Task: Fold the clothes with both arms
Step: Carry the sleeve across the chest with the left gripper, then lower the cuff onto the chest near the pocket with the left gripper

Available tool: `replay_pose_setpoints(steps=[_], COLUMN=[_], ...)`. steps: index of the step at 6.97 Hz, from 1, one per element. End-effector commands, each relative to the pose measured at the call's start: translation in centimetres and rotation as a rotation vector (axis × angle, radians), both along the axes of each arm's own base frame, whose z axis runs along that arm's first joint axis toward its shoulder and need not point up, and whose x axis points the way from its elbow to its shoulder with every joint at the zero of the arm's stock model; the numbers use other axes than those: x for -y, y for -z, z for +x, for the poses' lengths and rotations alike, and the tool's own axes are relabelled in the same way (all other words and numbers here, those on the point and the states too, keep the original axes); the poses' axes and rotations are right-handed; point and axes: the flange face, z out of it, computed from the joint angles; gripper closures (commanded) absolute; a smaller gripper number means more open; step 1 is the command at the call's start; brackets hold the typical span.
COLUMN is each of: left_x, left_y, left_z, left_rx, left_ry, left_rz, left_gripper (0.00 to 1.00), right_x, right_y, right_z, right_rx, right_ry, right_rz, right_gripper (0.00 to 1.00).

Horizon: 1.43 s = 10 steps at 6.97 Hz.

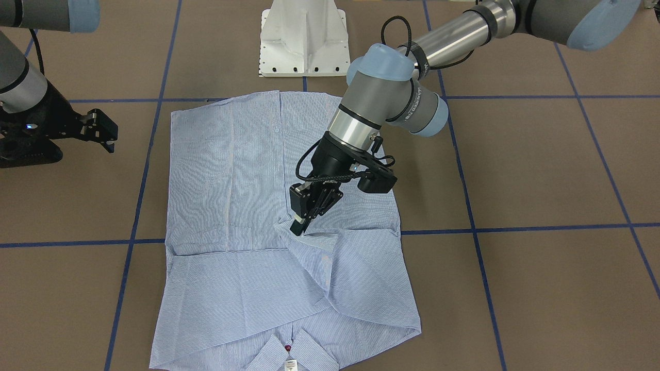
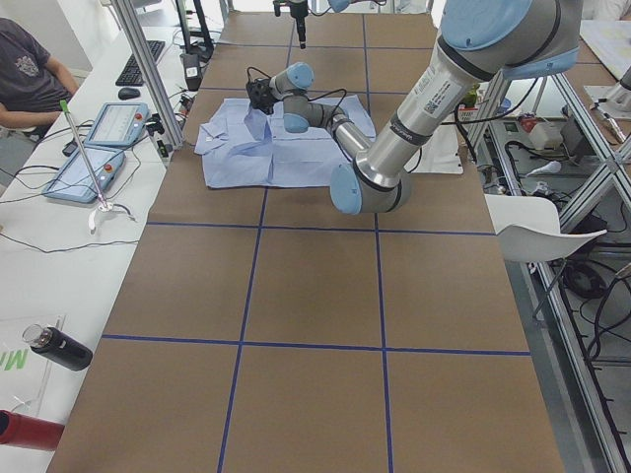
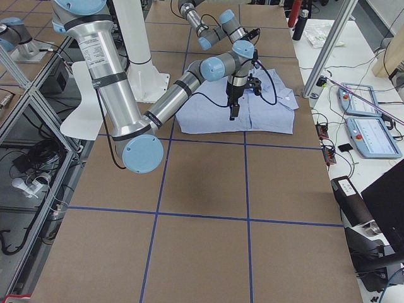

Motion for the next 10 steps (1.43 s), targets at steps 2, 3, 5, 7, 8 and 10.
replay_pose_setpoints(steps=[2, 3, 5, 7, 8, 10], left_x=[-0.9, -1.4, -1.7, -2.3, -3.8, -4.1], left_y=[-0.1, -1.1, -0.7, 2.8, 2.9, 2.1], left_z=[1.8, 3.6, 5.1, 7.0, 8.6, 9.7], left_rx=[0.198, 0.307, 0.442, 0.480, 0.509, 0.593], left_ry=[-0.041, -0.030, -0.039, -0.054, -0.082, -0.107], left_rz=[0.287, 0.393, 0.570, 0.667, 0.715, 0.803], left_gripper=[1.00, 1.00, 1.00, 1.00, 1.00, 1.00], right_x=[0.1, 0.3, 0.3, 0.2, 0.3, 0.5], right_y=[0.1, 0.1, 0.3, 0.4, 0.4, 0.4], right_z=[0.2, 0.5, 0.6, 0.7, 0.9, 1.3], right_rx=[0.001, 0.002, 0.008, 0.020, 0.025, 0.030], right_ry=[-0.006, -0.011, -0.010, -0.009, -0.011, -0.018], right_rz=[0.001, 0.001, 0.002, -0.007, -0.009, -0.015], right_gripper=[0.00, 0.00, 0.00, 0.00, 0.00, 0.00])
